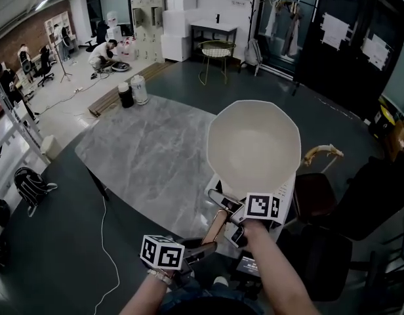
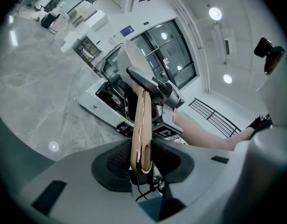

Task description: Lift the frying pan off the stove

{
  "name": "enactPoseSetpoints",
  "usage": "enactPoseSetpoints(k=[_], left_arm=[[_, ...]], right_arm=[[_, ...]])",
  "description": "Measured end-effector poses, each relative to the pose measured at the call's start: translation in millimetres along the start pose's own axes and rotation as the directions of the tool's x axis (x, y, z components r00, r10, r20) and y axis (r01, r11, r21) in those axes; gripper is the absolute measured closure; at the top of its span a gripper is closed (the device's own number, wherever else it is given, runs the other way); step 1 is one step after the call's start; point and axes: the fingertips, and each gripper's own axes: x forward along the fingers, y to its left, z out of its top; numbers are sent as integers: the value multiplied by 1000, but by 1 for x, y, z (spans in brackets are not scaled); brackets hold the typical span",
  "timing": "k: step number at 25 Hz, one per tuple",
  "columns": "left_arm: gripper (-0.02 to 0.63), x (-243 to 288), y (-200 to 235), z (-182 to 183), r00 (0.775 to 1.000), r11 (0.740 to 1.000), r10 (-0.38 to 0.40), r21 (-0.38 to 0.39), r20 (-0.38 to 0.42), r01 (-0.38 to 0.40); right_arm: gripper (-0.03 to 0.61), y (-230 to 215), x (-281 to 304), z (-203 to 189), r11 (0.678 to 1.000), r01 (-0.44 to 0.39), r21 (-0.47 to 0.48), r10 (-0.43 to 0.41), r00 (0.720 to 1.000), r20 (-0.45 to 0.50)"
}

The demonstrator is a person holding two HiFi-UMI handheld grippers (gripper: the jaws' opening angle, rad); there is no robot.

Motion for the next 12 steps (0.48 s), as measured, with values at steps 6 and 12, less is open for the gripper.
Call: enactPoseSetpoints(k=[6, 12], left_arm=[[480, 2, -14, 1, 999, 998, -47, 47, -19, 48], [482, 4, -33, 13, 996, 989, -88, 121, -15, 89]], right_arm=[[380, 25, -5, 3, 995, -18, -95, 15, 999, -32], [380, 50, -23, 21, 985, -21, -169, 25, 999, 25]])
